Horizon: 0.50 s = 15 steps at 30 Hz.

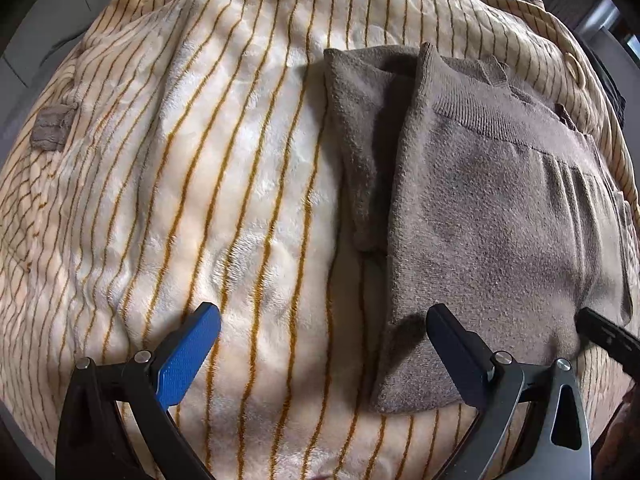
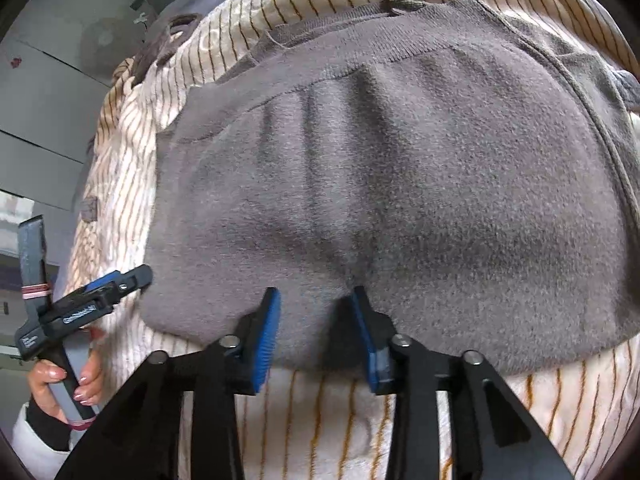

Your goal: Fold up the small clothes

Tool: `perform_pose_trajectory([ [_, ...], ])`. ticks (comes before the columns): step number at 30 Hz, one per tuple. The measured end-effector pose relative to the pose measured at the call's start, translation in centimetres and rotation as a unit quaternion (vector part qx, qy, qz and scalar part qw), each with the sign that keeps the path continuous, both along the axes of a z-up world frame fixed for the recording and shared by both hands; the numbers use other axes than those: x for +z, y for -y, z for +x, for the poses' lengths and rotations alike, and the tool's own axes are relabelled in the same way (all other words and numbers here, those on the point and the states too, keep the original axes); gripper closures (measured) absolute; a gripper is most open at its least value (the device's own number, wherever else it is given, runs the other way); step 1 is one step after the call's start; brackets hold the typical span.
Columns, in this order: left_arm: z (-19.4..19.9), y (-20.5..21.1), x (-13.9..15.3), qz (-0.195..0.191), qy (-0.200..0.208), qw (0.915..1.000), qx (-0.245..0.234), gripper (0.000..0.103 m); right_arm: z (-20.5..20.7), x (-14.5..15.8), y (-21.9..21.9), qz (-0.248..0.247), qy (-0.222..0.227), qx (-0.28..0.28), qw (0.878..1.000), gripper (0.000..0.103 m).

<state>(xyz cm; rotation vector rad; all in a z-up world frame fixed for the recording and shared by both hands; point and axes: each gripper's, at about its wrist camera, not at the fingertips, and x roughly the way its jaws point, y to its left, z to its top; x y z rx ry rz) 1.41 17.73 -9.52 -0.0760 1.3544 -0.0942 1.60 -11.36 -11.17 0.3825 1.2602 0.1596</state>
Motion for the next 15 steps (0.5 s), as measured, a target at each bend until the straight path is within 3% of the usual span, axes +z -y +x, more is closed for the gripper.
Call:
perform_pose_trajectory([
  [4,0.6,0.6,-0.8,-0.003,0.000,0.9998,0.019,0.000,-0.4,0.2,-0.6,0.016,-0.007,-0.003,1.000,0.055],
  [7,1.0,-0.3,-0.9,-0.036,-0.002,0.9987,0.036,0.000,-1.0,0.3,-0.9,0.039,-0.014,-0.007,0.999,0.052],
  [10,1.8,-0.8,-0.8,-0.069,-0.004,0.9967,0.044,0.000,-1.4,0.1,-1.4,0.089,-0.024,-0.013,0.996,0.044],
  [15,3.9,-1.8,-0.5,-0.055,0.007,0.9973,0.048,0.000,-1.8,-2.7,-3.0,0.200,-0.069,-0.034,0.977,0.041],
])
